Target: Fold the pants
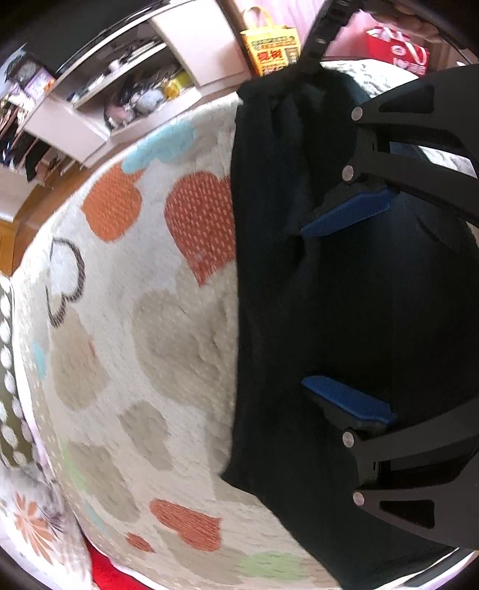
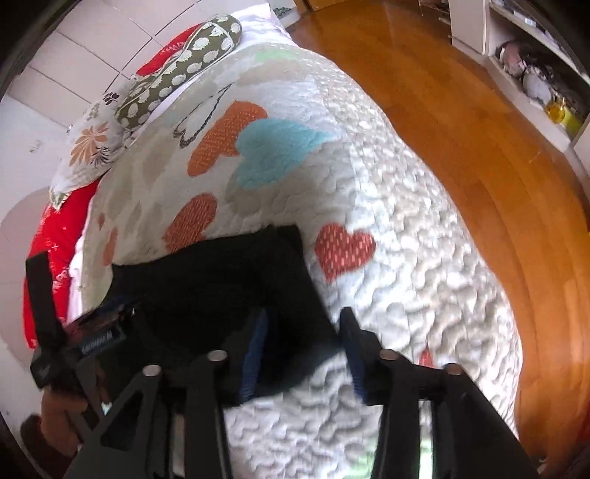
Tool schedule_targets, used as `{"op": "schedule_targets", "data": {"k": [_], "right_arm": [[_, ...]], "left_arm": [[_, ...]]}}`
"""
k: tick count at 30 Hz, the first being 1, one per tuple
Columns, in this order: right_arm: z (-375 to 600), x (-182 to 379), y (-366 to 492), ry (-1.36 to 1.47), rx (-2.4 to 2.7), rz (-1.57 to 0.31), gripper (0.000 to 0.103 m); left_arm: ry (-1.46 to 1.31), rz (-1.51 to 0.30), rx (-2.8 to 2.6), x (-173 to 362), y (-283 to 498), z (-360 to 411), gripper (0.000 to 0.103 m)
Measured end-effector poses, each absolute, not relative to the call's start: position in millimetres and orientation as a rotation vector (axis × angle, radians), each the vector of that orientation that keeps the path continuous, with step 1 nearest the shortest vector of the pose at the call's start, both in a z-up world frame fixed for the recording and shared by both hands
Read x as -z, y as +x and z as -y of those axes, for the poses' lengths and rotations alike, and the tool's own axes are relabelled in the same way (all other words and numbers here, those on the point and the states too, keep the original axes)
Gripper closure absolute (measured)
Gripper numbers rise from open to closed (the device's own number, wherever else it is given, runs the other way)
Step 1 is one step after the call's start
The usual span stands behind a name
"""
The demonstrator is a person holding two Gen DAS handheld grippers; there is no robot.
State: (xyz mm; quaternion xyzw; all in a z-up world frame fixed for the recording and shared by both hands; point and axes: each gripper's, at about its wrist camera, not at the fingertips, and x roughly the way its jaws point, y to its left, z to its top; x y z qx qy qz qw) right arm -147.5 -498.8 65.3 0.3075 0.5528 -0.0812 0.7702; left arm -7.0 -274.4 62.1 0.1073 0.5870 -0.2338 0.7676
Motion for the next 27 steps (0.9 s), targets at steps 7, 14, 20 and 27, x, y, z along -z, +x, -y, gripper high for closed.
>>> {"op": "schedule_targets", "data": {"k": [7, 14, 20, 27], "right_arm": [[495.9, -46.6, -165.3, 0.723, 0.145, -1.206, 0.054], [488.4, -32.8, -170.9, 0.761, 0.069, -1.166, 0.050], [493.8, -26.5, -178.6, 0.803, 0.040, -1.103, 0.047], [503.4, -20.3, -187.5, 0.852, 0.016, -1.030, 0.044]], "left_arm": [[0.295, -1.233, 0.691, -69.9, -5.8, 313.9, 0.024], [0.383, -1.196, 0.947, -77.5, -1.9, 372.9, 0.024], [0.524, -1.184, 1.116, -65.7, -2.7, 420.0, 0.024], [0.649, -1.205, 1.271, -49.7, -14.3, 452.6, 0.020]]}}
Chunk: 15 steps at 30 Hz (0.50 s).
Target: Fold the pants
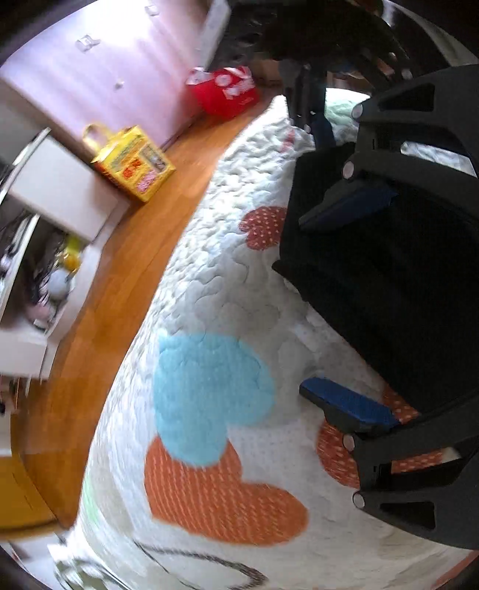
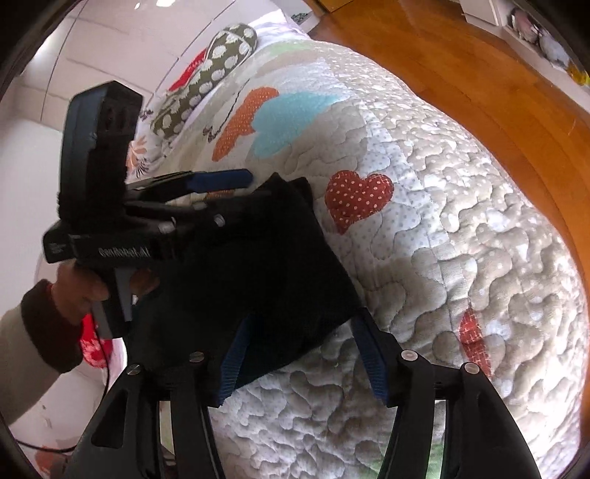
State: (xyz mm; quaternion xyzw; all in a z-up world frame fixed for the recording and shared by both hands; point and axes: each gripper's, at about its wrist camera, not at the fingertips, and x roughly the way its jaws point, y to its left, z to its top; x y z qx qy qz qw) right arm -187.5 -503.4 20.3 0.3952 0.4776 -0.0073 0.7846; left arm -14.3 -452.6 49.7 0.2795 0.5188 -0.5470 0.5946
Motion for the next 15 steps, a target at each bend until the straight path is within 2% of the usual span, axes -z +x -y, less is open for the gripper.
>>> {"op": "schedule_targets", "data": {"k": [4, 5, 6, 7, 8, 9, 10, 12, 15], "right_arm": [[503.0, -22.3, -183.7, 0.859, 0.004, -1.000, 0.043], [502.1, -21.8, -181.8, 0.859, 0.002, -0.989, 0.046], [500.9, -20.8, -179.1, 0.862, 0.003, -0.984, 0.050], [501.2, -17.1, -176.2, 0.878, 0.006, -0.975, 0.060], [502.7, -13.8, -174.9, 0.897, 0.011, -0.969, 0.066], [504.6, -10.7, -173.4, 0.921, 0.010, -0.968, 0.073], [506.0, -10.9, -171.1, 0.942, 0.005, -0.968, 0.076], [505.1, -20.8, -169.8, 0.936, -0.010, -0.969, 0.079], [502.0, -46.1, -168.7, 0.905, -0.045, -0.959, 0.082]], "left_arm": [[0.671, -1.177, 1.307, -47.0, -19.6, 459.8, 0.021], [0.676, -1.169, 1.313, -46.5, -21.2, 459.4, 0.030], [0.675, -1.156, 1.328, -46.6, -23.2, 459.1, 0.046], [0.660, -1.150, 1.350, -46.5, -24.3, 458.2, 0.058], [0.638, -1.165, 1.378, -45.5, -24.9, 461.5, 0.080], [0.626, -1.174, 1.385, -45.5, -27.7, 463.3, 0.081], [0.633, -1.161, 1.381, -45.3, -29.4, 464.6, 0.081], [0.603, -1.161, 1.370, -48.5, -28.4, 463.8, 0.086], [0.521, -1.176, 1.363, -61.4, -19.0, 453.0, 0.088]]}}
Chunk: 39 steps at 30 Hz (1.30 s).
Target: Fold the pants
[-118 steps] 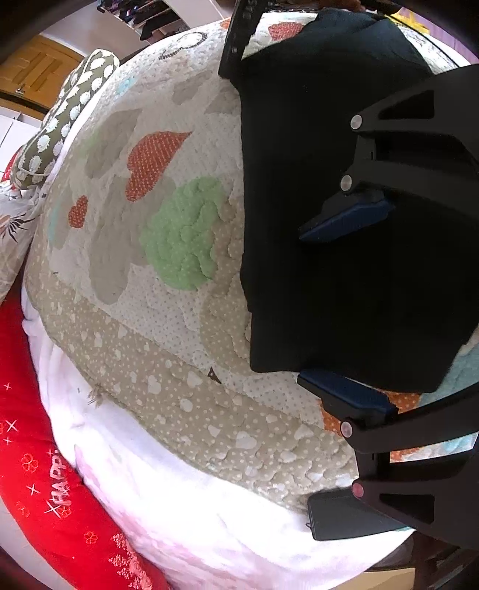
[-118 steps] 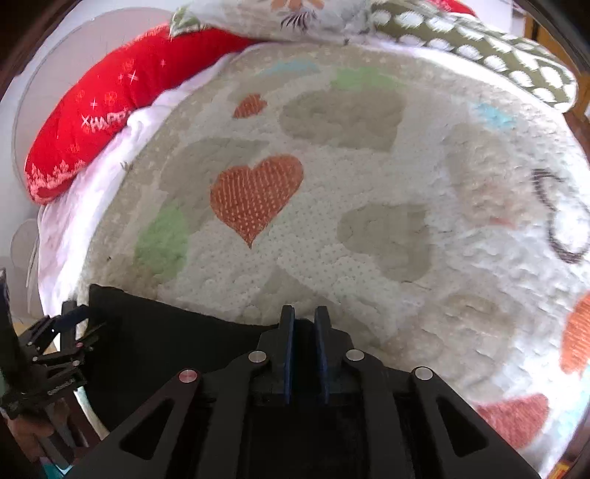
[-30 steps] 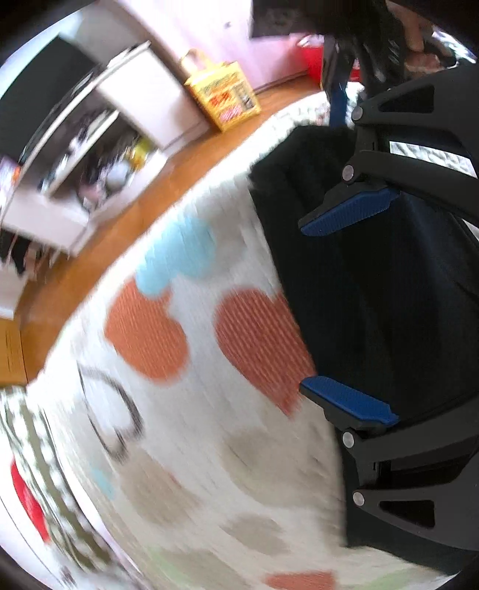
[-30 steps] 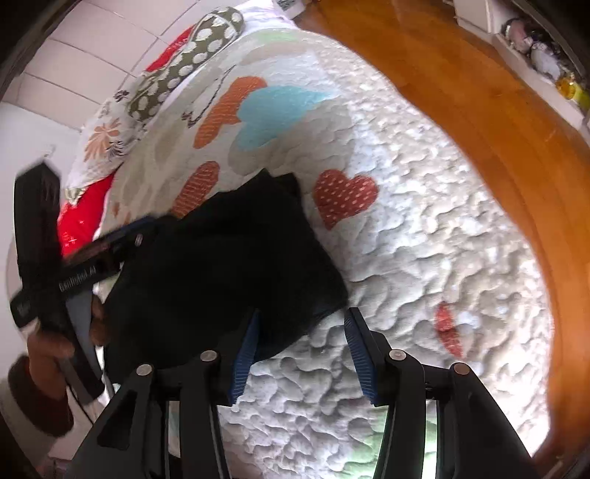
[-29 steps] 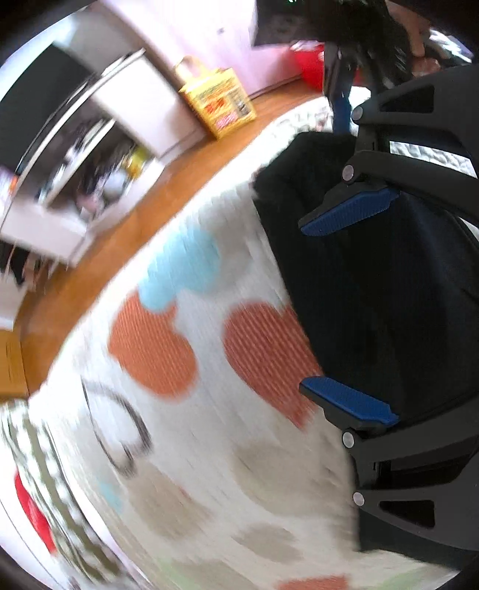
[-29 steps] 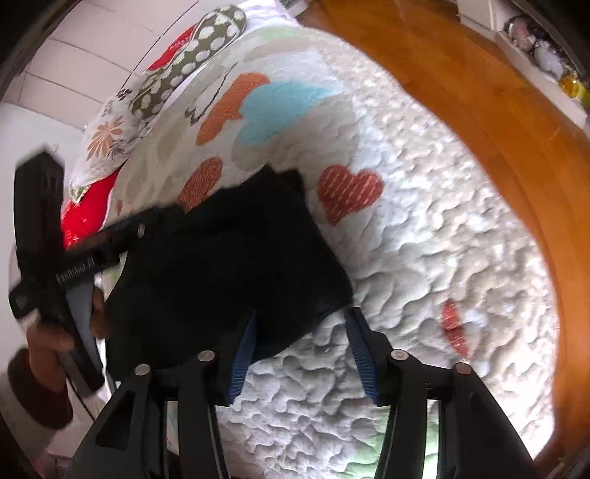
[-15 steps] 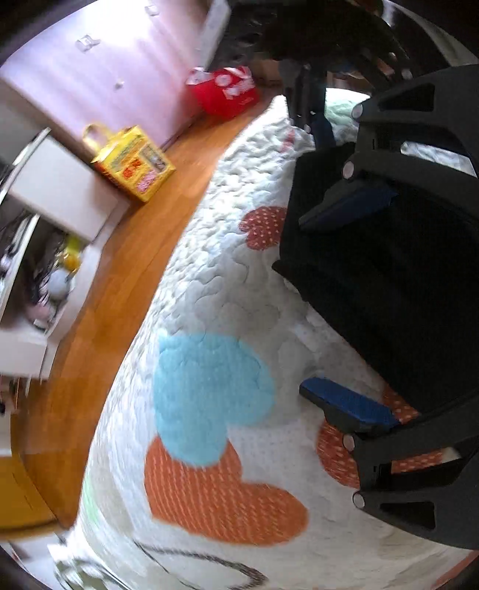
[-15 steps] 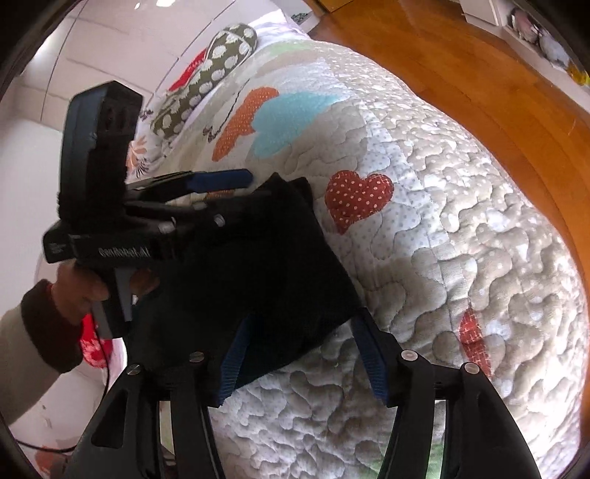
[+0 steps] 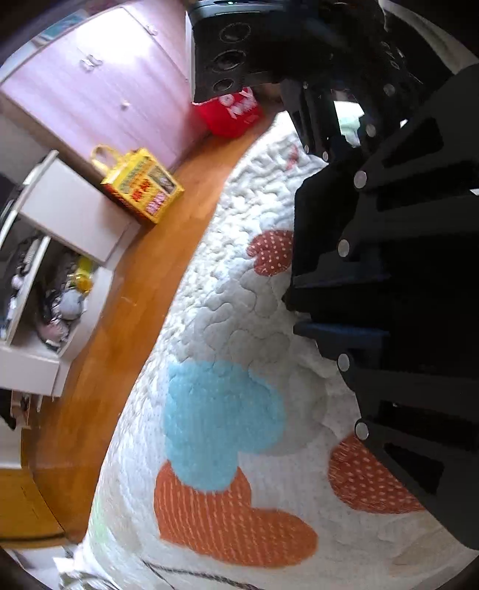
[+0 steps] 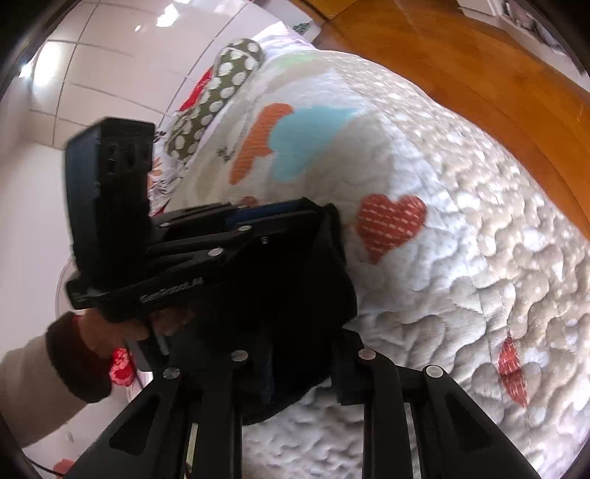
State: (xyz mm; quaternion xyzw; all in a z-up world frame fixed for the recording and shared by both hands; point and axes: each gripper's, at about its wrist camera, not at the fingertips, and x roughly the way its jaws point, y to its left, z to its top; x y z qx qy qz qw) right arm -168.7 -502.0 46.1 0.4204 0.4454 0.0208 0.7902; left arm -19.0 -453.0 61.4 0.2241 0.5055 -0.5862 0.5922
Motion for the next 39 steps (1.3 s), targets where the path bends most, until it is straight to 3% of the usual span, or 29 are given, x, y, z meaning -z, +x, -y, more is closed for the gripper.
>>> {"op": "schedule_targets", "data": {"k": [10, 16, 18, 23, 27, 28, 35, 37, 39], "right_arm": [[426.4, -135.7, -125.5, 0.647, -0.285, -0.948, 0.083], [338.9, -122.4, -85.4, 0.550, -0.434, -1.000, 0.083], [305.7, -103.8, -77.4, 0.513, -0.470, -1.031, 0.083], [250.1, -31.5, -60.5, 0.576, -0.467, -1.255, 0.070], [276.8, -57.9, -66.2, 0.702, -0.514, -1.215, 0.043], [283.4, -65.9, -74.8, 0.693, -0.511, -1.208, 0.043], [346.4, -86.9, -63.4, 0.519, -0.346, -1.171, 0.047], [342.8, -78.9, -57.3, 0.490, -0.364, -1.191, 0.062], [320.2, -72.9, -39.4, 0.426, -0.418, -1.192, 0.065]], "left_arm": [[0.294, -1.065, 1.271, -136.9, 10.0, 348.0, 0.088], [0.211, -1.090, 1.022, -139.4, 33.0, 240.9, 0.087], [0.152, -1.141, 0.914, -129.0, 40.7, 204.5, 0.081], [0.052, -1.189, 0.737, -113.0, 35.7, 130.2, 0.057], [0.030, -1.220, 0.676, -103.6, 20.0, 108.9, 0.046], [0.020, -1.224, 0.660, -102.4, 15.4, 107.1, 0.044], [-0.055, -1.243, 0.646, -95.7, -17.0, 116.8, 0.040], [-0.040, -1.247, 0.642, -94.4, -24.0, 128.3, 0.040], [0.007, -1.248, 0.641, -91.7, -32.4, 142.1, 0.040]]}}
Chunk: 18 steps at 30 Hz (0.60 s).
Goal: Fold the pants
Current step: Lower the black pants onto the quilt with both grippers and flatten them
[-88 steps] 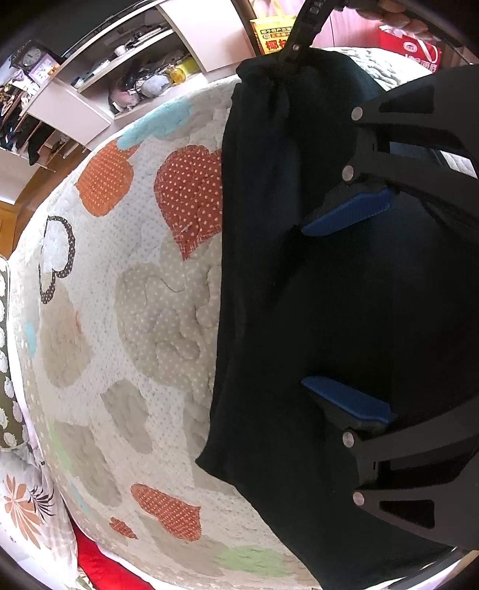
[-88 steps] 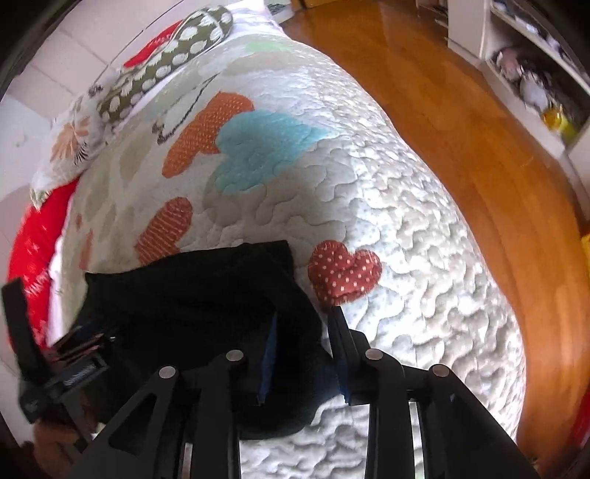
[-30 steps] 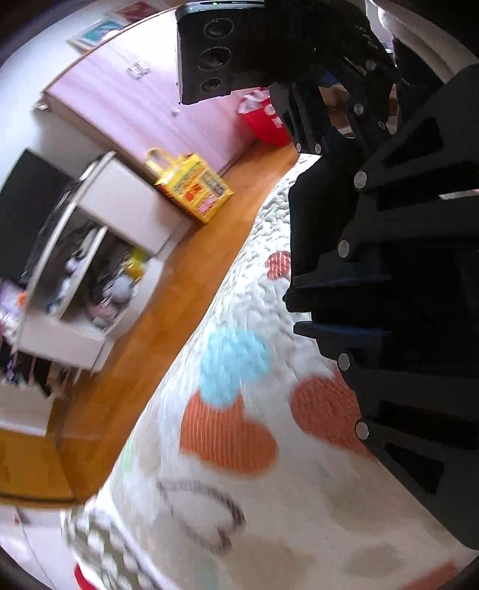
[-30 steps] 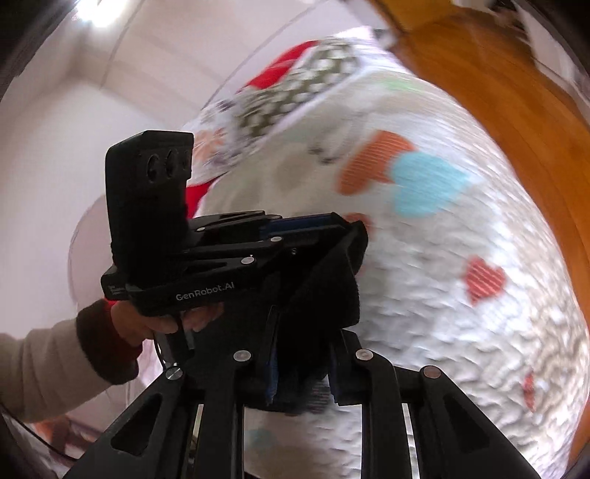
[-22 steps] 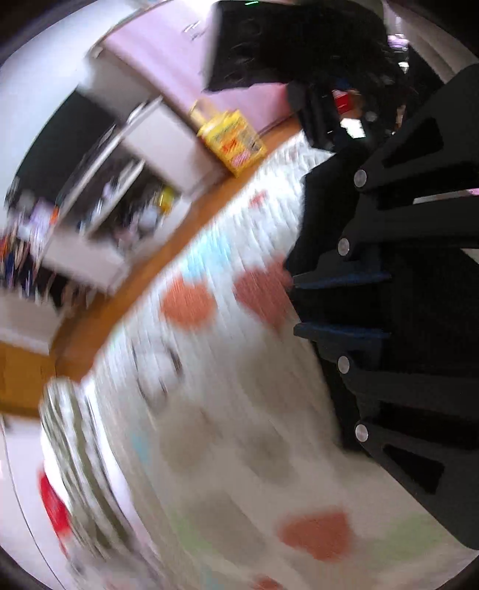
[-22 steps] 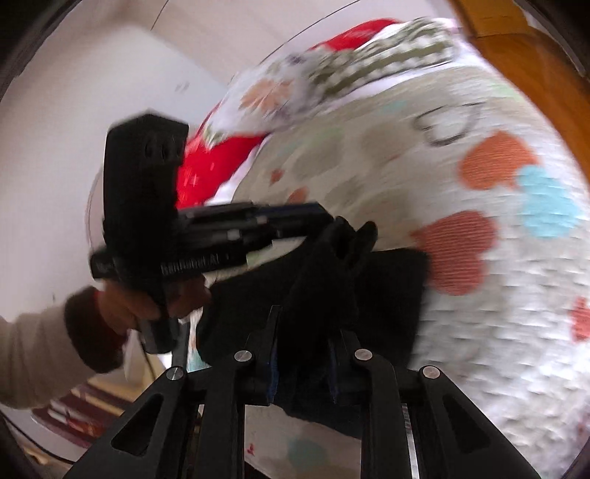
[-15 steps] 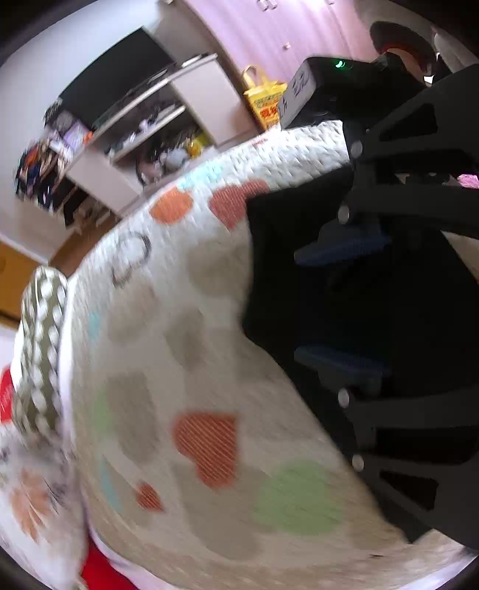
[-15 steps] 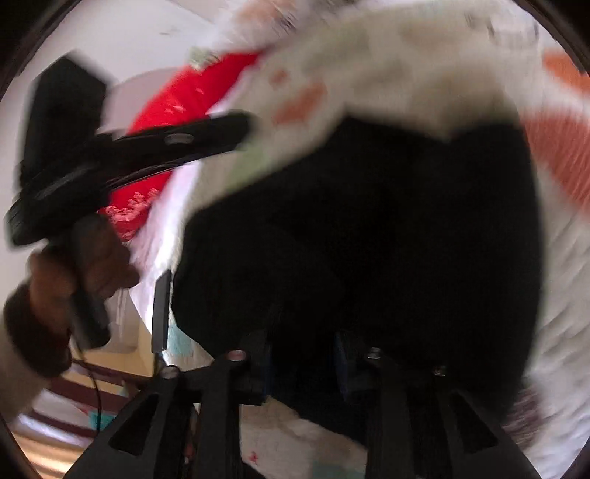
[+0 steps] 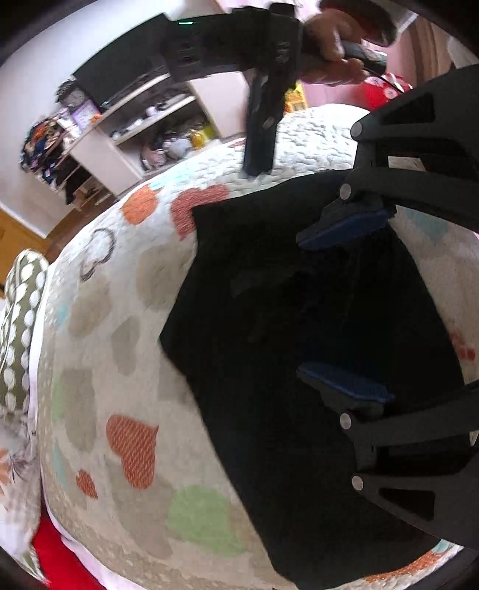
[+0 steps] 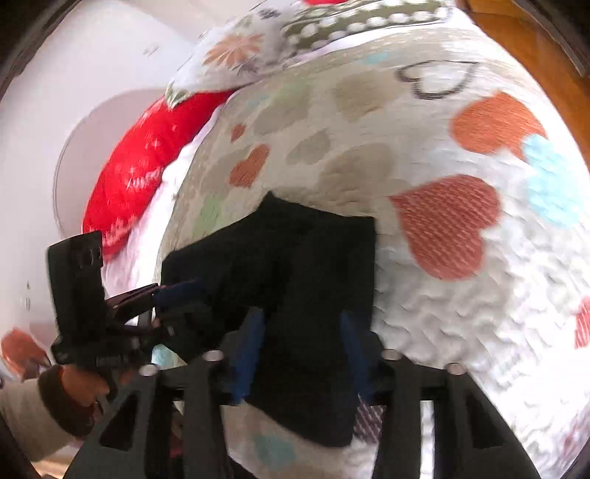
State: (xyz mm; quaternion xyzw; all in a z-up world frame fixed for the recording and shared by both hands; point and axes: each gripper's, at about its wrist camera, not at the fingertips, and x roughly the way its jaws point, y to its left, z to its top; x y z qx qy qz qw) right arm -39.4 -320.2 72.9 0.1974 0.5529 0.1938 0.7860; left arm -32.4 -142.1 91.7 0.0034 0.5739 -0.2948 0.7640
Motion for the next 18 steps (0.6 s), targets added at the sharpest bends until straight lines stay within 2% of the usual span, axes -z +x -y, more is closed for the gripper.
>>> {"op": "schedule_targets", "data": {"k": [4, 6, 10, 18], "right_arm": [[280.3, -57.8, -16.1, 0.337, -0.507, -1.243, 0.070], [264.0, -50.5, -1.6, 0.328, -0.548, -1.270, 0.070], [230.6, -33.9, 20.4, 0.221, -0.566, -1.331, 0.066], [297.4, -77.0, -11.2, 0.318, -0.468, -1.291, 0.066]], "left_arm": [[0.066, -1.275, 0.610, -78.7, -45.2, 150.2, 0.040], [0.108, -1.320, 0.523, -64.2, -46.1, 144.4, 0.040], [-0.026, -1.342, 0.454, -55.4, -45.4, 113.6, 0.040], [-0.075, -1.358, 0.379, -74.3, -58.4, 88.7, 0.040]]}}
